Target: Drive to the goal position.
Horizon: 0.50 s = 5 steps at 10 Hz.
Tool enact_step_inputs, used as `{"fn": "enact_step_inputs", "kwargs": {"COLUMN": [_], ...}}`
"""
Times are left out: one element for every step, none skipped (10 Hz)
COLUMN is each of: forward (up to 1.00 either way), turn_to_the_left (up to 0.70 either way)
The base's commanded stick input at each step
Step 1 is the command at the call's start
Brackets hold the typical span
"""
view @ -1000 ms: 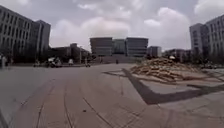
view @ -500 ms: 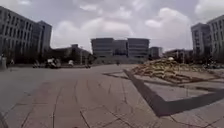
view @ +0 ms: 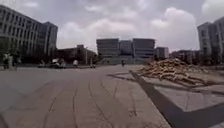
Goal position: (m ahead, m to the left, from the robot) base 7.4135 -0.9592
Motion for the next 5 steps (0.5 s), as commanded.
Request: {"fn": "enact_step_inputs", "kwargs": {"forward": [0.7,0.7,0.7,0.7,0.7], "turn_to_the_left": [0.0,0.0,0.0,0.0,0.0]}}
